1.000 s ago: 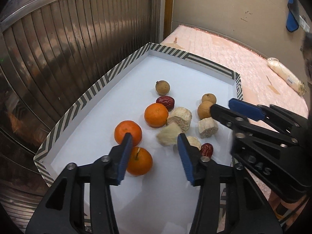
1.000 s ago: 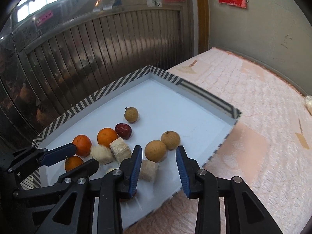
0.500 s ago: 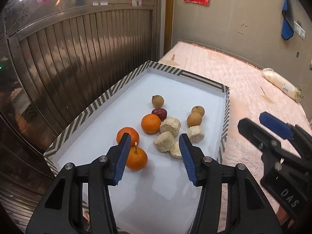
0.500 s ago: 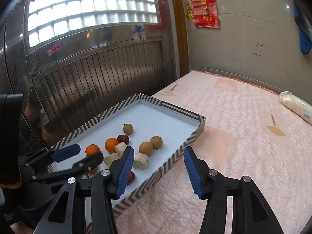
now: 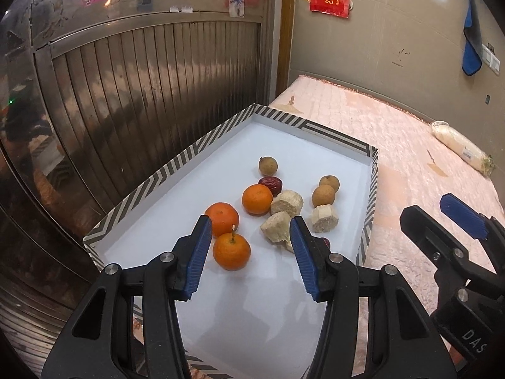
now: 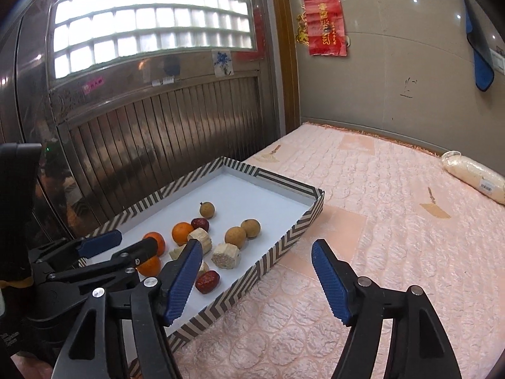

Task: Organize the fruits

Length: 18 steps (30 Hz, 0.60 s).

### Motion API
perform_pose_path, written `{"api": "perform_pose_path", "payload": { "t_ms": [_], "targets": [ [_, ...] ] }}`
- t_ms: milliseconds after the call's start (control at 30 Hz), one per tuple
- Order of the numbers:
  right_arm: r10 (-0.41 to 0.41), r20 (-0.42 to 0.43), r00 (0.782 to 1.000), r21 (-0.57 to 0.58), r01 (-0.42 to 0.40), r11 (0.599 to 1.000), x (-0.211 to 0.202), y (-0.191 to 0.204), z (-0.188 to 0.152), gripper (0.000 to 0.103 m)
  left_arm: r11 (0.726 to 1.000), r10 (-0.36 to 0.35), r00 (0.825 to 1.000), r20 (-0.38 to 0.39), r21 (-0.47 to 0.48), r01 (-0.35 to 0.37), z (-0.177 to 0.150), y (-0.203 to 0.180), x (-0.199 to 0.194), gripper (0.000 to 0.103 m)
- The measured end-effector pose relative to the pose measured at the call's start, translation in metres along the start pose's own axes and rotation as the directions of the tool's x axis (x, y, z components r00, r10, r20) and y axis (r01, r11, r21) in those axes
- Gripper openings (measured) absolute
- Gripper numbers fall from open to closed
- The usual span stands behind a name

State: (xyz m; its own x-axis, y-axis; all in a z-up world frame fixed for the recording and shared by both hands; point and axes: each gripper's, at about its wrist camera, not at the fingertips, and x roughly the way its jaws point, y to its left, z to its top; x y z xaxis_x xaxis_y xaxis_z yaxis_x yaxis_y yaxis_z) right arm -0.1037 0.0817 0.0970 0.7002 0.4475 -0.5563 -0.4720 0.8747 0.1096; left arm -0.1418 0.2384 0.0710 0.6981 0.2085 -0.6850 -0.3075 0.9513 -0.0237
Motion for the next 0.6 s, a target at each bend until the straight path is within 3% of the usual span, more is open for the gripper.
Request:
{"api": "perform_pose_path", "payload": {
  "t_ms": [600],
  "targets": [
    [-0.009,-0.025,1.0,-0.041,0.008,0.999,0.008,0.009,-0.0039,0.073,1.0,0.019,0.999,0.041,-0.003,-0.019,-0.0013,0.0031,-0.0076,0.051]
  ]
}}
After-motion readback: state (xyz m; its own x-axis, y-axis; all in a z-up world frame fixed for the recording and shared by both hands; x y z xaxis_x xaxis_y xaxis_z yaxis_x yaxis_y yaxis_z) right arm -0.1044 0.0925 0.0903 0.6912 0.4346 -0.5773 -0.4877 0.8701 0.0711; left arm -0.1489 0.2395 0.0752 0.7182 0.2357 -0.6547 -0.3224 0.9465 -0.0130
